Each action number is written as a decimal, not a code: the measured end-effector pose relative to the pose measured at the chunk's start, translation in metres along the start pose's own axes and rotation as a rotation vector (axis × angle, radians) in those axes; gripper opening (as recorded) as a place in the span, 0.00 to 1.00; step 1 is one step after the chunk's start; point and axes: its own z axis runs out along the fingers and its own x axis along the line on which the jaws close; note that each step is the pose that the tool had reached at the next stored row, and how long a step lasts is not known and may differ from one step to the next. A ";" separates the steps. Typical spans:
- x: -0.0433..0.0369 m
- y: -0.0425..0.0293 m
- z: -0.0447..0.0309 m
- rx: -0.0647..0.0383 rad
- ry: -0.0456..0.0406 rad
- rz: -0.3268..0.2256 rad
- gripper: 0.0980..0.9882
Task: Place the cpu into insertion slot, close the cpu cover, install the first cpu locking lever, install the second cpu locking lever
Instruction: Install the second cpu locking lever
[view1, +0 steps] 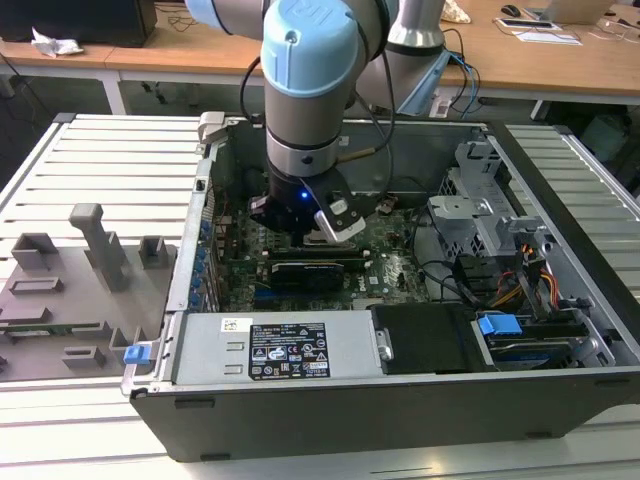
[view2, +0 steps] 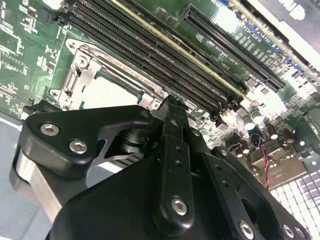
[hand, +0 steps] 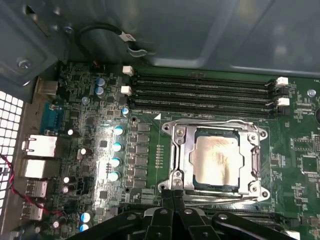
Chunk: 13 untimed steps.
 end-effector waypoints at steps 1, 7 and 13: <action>0.0002 -0.0005 0.0022 -0.002 -0.0001 0.000 0.01; 0.0007 -0.0017 0.0080 -0.020 -0.0013 0.000 0.01; 0.0011 -0.0024 0.0118 -0.051 -0.0032 0.000 0.01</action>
